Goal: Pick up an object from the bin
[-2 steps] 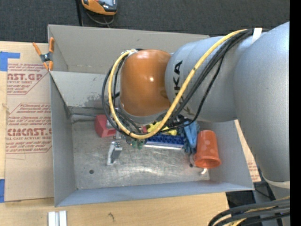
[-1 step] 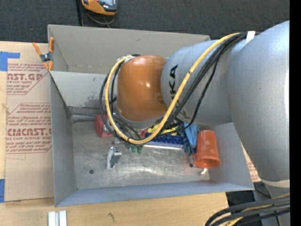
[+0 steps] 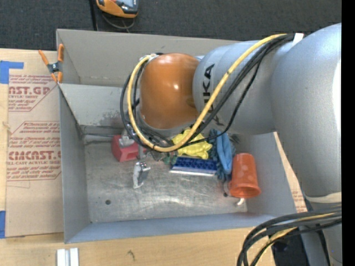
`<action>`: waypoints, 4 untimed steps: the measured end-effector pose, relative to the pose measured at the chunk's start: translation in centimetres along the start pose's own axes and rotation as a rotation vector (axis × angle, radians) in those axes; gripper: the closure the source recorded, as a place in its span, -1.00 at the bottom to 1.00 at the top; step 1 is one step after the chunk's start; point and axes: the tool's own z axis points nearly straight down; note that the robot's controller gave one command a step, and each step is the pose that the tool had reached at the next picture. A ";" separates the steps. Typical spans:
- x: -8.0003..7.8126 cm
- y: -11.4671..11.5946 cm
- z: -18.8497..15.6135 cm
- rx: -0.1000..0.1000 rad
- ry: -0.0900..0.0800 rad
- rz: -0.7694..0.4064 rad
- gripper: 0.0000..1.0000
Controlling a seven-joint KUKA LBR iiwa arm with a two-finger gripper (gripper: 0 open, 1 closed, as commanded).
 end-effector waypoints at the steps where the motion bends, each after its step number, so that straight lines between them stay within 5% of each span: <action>1: -1.4 -1.1 1.9 0.002 -0.003 -0.025 -1.00; 2: -1.4 -1.1 1.9 0.002 -0.003 -0.025 -1.00; 3: -3.3 -5.4 5.5 -0.001 -0.018 0.385 1.00; 4: -3.3 -5.4 5.5 -0.001 -0.018 0.385 1.00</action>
Offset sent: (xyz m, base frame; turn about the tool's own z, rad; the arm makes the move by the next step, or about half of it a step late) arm 0.0138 -0.0827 -0.0172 0.3639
